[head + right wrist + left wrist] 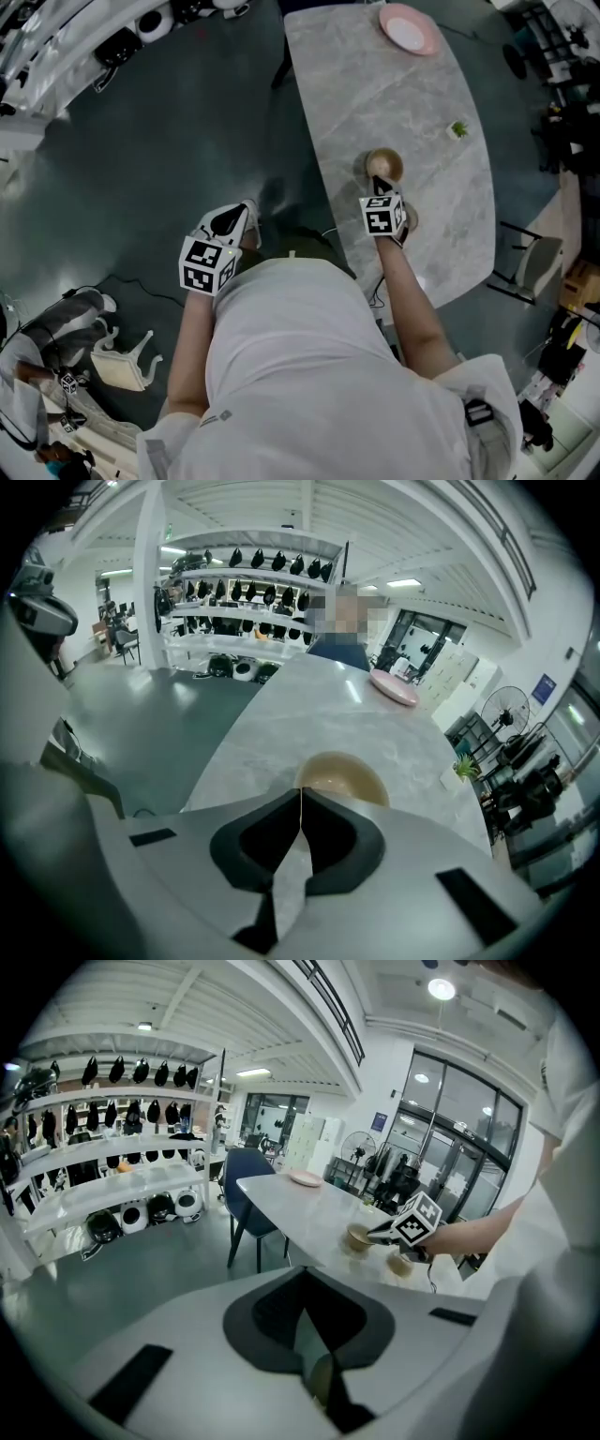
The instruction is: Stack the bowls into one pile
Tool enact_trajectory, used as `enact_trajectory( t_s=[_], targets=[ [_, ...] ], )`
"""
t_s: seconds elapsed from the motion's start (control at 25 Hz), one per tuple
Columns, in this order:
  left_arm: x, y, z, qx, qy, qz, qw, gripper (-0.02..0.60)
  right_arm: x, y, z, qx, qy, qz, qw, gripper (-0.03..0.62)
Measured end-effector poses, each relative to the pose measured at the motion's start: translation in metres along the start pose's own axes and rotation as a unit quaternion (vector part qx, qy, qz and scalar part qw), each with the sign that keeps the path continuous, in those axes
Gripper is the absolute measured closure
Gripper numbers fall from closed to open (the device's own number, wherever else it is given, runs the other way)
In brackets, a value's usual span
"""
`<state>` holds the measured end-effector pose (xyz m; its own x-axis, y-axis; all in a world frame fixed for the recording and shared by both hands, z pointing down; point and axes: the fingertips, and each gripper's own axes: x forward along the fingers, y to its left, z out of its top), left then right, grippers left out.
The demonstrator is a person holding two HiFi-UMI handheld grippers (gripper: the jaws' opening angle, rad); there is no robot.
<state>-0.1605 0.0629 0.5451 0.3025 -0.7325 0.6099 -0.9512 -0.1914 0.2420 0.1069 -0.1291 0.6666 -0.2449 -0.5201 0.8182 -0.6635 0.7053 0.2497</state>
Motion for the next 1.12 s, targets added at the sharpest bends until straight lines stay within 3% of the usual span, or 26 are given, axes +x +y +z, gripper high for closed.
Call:
enact_trajectory(
  t_s=[0.28, 0.52, 1.12],
  targets=[
    [-0.003, 0.003, -0.002, -0.002, 0.001, 0.000, 1.0000, 0.578, -0.002, 0.000, 0.000, 0.012, 0.003, -0.002, 1.000, 0.577],
    [0.006, -0.003, 0.004, 0.008, 0.005, -0.021, 0.9997, 0.578, -0.011, -0.007, -0.012, 0.033, 0.010, -0.010, 0.999, 0.554],
    [0.040, -0.054, 0.013, 0.065, 0.034, -0.100, 0.9923, 0.578, -0.055, -0.031, -0.101, 0.133, 0.041, -0.049, 0.989, 0.485]
  ],
)
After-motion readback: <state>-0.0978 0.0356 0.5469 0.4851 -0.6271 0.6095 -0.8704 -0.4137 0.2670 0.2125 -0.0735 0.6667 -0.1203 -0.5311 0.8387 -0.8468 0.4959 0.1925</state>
